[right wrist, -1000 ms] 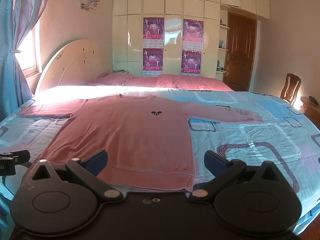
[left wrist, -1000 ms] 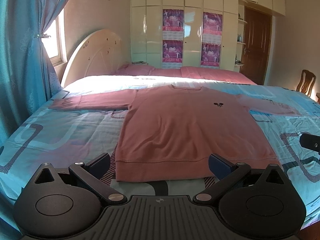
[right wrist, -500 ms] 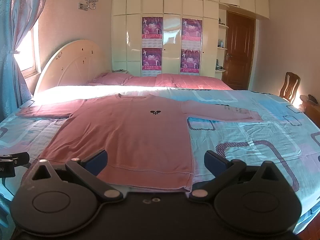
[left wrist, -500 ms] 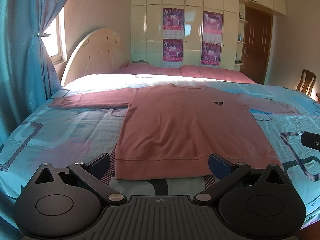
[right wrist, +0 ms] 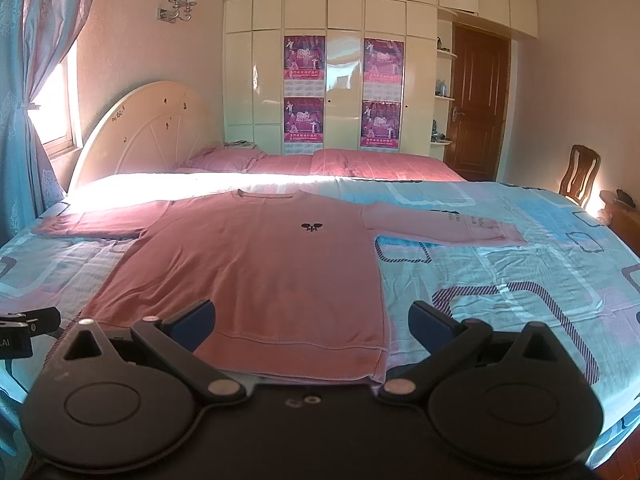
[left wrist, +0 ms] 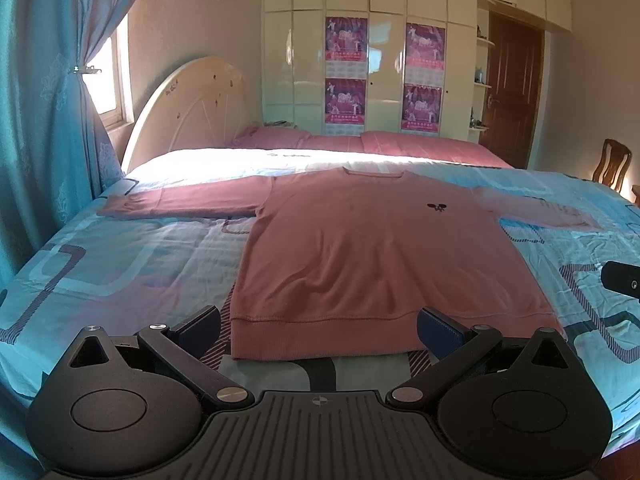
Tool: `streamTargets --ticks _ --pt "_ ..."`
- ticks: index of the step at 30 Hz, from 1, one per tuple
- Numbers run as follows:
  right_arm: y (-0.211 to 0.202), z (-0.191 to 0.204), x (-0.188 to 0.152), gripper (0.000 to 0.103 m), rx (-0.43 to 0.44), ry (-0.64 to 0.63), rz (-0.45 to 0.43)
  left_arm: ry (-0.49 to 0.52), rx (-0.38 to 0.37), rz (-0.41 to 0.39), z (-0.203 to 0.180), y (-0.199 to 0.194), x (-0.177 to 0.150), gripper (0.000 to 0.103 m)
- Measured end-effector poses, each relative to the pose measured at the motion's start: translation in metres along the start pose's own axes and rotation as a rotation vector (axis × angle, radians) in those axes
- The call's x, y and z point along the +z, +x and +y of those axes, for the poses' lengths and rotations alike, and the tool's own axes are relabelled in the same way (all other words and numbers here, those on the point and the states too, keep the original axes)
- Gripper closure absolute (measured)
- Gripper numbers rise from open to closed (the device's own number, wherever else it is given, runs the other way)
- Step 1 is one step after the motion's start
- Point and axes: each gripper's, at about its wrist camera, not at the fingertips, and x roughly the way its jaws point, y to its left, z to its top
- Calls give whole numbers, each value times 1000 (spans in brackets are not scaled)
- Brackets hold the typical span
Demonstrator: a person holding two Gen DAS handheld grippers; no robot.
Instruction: Fold small clothes
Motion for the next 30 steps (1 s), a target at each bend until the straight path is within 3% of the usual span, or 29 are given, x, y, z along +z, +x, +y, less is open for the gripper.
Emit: streamTargets --ticks 30 --pt "0 1 3 1 -3 7 -8 3 -4 0 -1 1 2 0"
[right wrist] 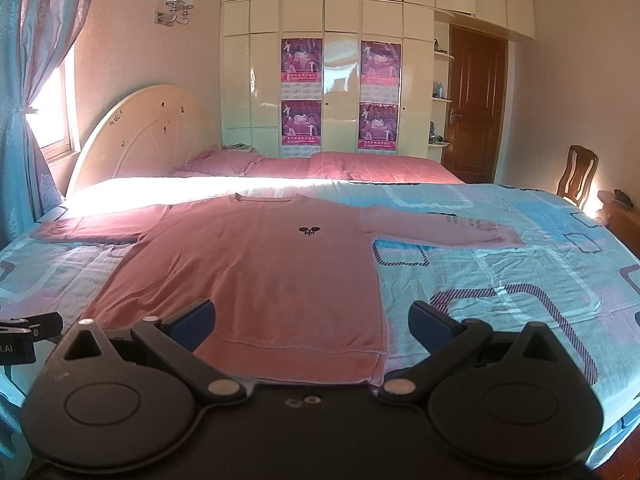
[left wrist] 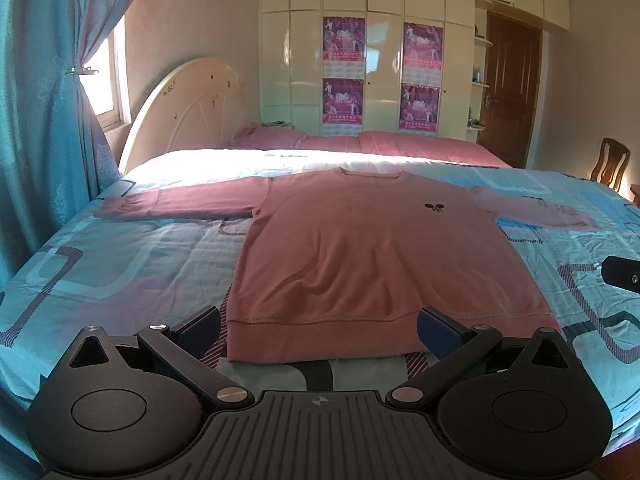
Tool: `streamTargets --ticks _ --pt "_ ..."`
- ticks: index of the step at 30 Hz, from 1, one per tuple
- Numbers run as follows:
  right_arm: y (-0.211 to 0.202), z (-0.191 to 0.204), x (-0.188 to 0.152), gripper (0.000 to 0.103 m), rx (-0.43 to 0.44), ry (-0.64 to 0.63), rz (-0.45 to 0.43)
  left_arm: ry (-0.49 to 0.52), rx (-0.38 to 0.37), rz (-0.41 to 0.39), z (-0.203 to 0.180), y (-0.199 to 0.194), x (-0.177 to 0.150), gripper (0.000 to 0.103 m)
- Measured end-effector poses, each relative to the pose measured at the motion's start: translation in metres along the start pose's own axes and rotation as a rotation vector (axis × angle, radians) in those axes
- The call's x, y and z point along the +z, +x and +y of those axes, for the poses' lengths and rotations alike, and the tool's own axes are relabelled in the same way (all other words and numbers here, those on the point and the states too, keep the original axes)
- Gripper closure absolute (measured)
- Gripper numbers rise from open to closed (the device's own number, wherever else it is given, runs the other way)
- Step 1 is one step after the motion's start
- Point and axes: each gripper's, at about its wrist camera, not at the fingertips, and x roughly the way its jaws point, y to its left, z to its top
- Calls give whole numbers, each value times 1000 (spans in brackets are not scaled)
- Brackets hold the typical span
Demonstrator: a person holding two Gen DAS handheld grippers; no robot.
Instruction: Fold small clothes
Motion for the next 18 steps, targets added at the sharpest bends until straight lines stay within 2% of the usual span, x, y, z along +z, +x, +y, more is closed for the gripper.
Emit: streamTargets --ticks 11,18 --pt "5 3 3 1 -1 1 4 -2 5 13 -1 6 -1 0" --pt "12 -7 3 1 -39 15 4 -4 -9 23 -5 18 3 0"
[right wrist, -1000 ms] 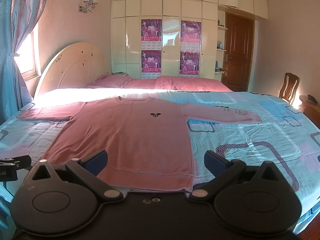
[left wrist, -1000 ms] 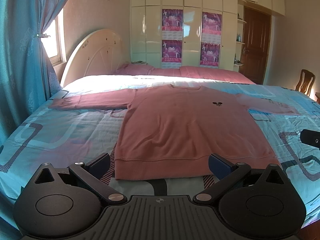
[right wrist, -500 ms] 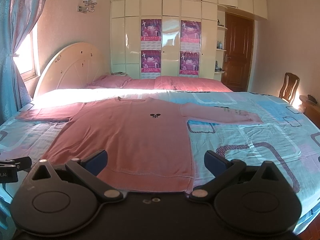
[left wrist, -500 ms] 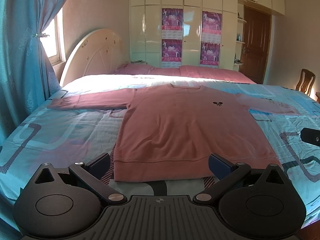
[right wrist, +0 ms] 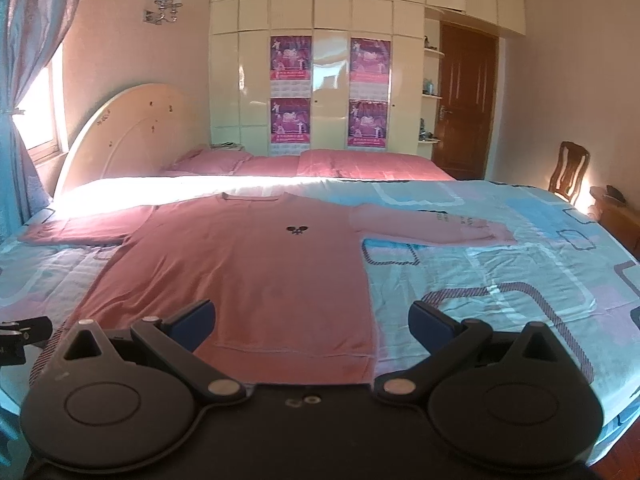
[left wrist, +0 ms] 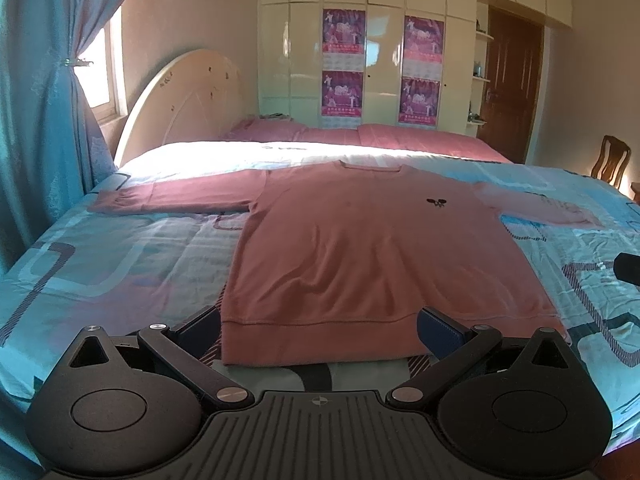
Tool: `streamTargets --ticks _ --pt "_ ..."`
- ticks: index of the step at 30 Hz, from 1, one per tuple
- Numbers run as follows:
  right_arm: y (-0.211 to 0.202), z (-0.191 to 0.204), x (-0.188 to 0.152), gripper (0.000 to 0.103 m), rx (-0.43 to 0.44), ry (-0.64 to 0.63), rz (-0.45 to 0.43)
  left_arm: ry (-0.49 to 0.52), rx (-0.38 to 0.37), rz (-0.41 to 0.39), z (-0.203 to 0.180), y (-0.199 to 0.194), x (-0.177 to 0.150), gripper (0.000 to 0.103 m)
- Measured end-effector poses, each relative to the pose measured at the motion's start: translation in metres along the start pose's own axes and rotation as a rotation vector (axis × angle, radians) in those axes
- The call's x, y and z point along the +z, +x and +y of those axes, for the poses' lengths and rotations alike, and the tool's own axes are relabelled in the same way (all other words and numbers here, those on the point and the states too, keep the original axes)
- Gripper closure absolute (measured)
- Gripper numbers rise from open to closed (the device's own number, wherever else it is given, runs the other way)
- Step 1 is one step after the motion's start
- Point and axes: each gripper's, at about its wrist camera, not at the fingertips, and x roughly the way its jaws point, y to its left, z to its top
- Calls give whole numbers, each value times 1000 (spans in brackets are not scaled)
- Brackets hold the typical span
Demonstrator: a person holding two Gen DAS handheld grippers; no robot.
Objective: Fold small clothes
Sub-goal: 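Grasp the sweatshirt sleeve cuff with the right gripper and lift it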
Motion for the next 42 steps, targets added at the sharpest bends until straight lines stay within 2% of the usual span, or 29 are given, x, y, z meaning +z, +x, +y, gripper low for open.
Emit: streamTargets --ticks 6,12,17,22,24,28,34,36,42 --pt "16 -13 5 1 -30 18 -8 -29 -30 -2 -6 16 9 0" --pt "48 -35 17 1 -60 67 -14 -70 -80 37 -13 53 25 0" --pt "85 -61 31 1 -83 114 -5 -52 -81 2 -37 80 48 0" --pt "126 -91 43 1 -118 149 24 -48 -141 33 -67 115 75 0" --pt "140 -105 47 1 -97 171 32 -53 -134 51 -82 132 83 0" --pt "173 -138 58 0 -110 199 44 -29 -125 73 -107 165 94 0" --pt "222 -198 65 1 -178 272 52 21 -77 91 -144 213 111 0" --pt "238 -220 66 3 -214 294 47 21 -58 92 -153 229 116 0" --pt "290 -281 66 26 -285 342 53 22 -16 115 -171 269 129 0"
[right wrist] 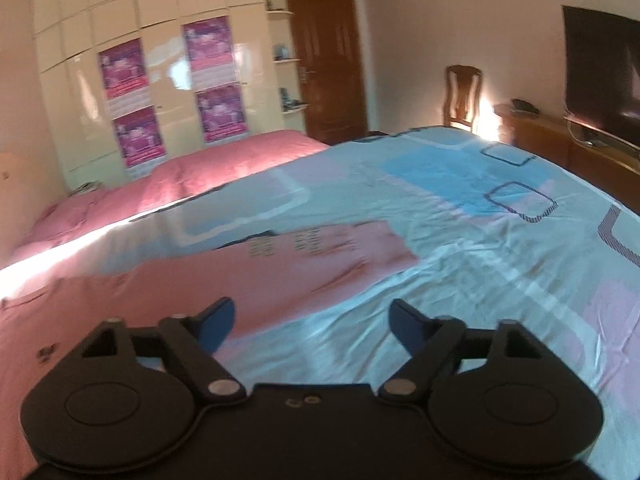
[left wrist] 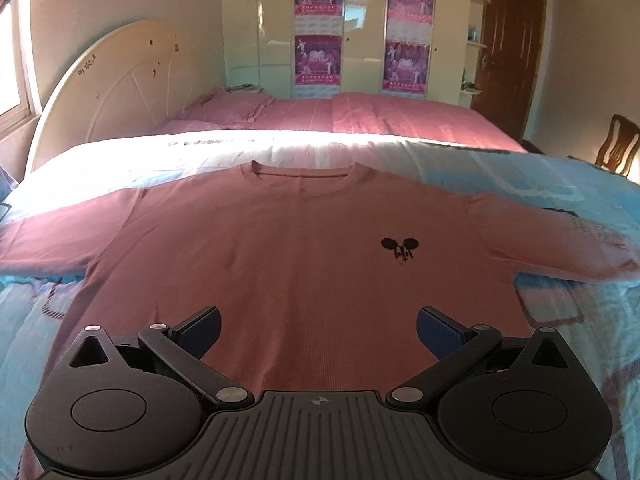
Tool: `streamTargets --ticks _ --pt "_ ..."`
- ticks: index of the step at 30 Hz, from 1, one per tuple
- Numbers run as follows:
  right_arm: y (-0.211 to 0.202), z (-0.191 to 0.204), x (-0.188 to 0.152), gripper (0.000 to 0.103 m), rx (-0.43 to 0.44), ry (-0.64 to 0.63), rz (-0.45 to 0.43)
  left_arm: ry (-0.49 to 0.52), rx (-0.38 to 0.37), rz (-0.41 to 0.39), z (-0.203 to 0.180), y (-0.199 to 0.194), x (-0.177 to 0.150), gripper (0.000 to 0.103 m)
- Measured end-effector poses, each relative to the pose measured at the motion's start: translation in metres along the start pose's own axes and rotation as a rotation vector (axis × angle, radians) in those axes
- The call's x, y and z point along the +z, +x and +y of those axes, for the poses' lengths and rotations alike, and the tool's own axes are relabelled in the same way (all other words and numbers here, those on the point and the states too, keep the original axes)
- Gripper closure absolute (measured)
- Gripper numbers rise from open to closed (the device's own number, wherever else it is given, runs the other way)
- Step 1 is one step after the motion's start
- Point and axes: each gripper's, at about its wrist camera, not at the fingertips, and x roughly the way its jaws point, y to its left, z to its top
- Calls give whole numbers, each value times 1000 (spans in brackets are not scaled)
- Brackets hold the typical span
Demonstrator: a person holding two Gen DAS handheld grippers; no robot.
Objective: Fold small clothes
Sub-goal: 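Grasp the sweatshirt sleeve cuff with the right gripper and lift it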
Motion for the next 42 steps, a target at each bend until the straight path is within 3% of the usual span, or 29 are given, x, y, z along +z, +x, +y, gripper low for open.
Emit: streamTargets --ticks 3,5,11,13,15,16,17,19,21,24,27,31,38,42 --pt "36 -22 7 43 -20 47 14 14 17 9 -6 11 5 0" --pt "63 -40 11 60 -17 115 45 21 28 27 -10 19 8 0" --pt "125 -80 13 58 -3 290 105 58 49 69 -22 41 14 0" --pt "142 -92 10 59 36 374 144 64 51 75 -26 47 16 0" --pt "147 -98 7 59 85 423 128 63 53 81 -29 53 17 0" --pt "149 -99 7 65 98 428 124 61 55 85 -30 57 18 0" --pt "151 -98 7 79 100 422 122 58 59 94 -31 61 18 0" --pt "154 -91 9 96 98 355 131 52 67 111 -31 68 19 0" --pt "147 -80 18 97 90 249 87 54 71 111 -30 71 19 0" --pt "126 -64 25 97 86 61 -64 70 83 119 -28 75 16 0" --pt "161 -73 14 97 18 78 101 69 85 134 -23 78 14 0" --pt "159 -61 16 96 6 43 81 56 77 146 -12 80 12 0" --pt "162 -60 26 96 -20 144 96 46 71 172 20 89 10 0" --pt "144 -28 34 96 35 101 64 14 73 157 52 102 17 0"
